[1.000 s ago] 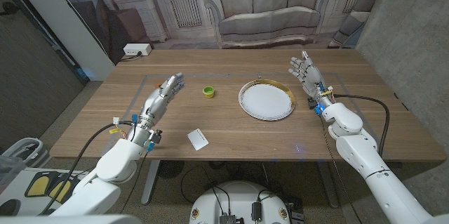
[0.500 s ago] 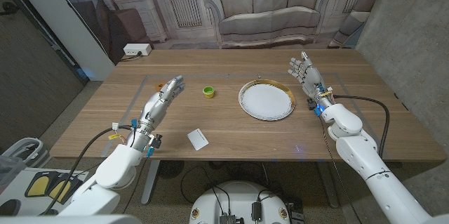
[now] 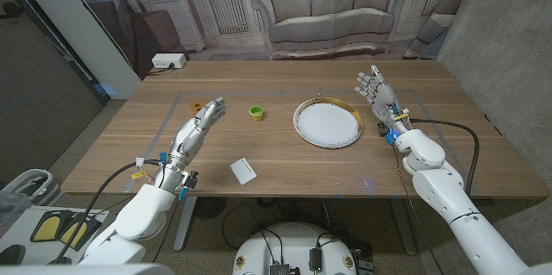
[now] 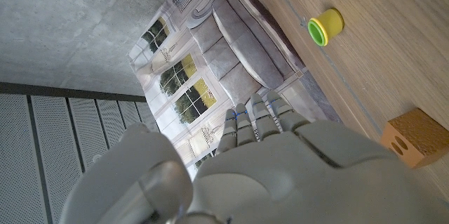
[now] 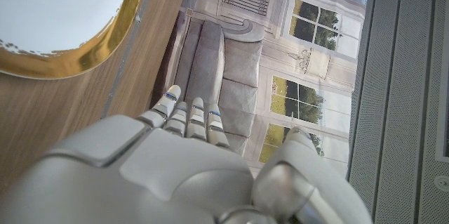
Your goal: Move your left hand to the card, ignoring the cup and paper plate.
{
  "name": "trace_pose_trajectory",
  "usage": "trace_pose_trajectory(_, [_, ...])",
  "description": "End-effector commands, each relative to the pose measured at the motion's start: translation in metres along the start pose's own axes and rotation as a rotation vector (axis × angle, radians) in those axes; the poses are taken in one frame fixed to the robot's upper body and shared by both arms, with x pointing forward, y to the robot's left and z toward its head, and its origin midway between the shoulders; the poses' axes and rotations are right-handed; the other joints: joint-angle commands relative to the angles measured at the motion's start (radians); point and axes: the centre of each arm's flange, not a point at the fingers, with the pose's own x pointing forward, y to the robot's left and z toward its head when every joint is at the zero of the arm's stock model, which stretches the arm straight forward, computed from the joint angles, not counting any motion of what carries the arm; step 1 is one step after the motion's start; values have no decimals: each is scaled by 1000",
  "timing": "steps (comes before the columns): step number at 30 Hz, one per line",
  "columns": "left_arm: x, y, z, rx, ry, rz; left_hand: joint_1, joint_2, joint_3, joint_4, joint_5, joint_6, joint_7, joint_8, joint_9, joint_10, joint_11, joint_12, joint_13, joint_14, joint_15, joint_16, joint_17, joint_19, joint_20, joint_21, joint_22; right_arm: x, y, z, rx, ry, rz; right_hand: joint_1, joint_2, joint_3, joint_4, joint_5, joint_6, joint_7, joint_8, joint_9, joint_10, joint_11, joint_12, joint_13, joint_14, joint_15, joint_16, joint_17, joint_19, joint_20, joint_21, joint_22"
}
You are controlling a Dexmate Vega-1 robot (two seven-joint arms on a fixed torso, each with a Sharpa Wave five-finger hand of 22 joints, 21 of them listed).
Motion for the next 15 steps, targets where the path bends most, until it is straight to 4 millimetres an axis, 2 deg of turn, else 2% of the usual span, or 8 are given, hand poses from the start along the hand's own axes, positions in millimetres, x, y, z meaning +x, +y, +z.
trace_pose_trajectory(1, [-18, -3, -2, 35, 4, 9, 9, -2, -5, -2, 7, 8, 0, -2, 3, 10, 1, -1, 5, 12, -1, 4, 2, 13, -30, -1, 2, -5, 1, 4, -13, 6, -8, 5, 1, -1, -1, -1, 9, -5, -1, 2, 5, -3, 0, 1, 6, -2, 0, 4, 10, -10, -2, 5])
trace_pose_trajectory(15, [-27, -4, -6, 128, 11, 39, 14, 0, -8, -4, 8, 20, -5, 0, 3, 19, -4, -1, 5, 25, -7, 6, 2, 28, -31, 2, 2, -6, 6, 6, -20, 8, -9, 4, 2, -2, -2, -1, 9, -5, -1, 2, 5, -2, -1, 1, 6, -2, -1, 4, 12, -11, -8, 5])
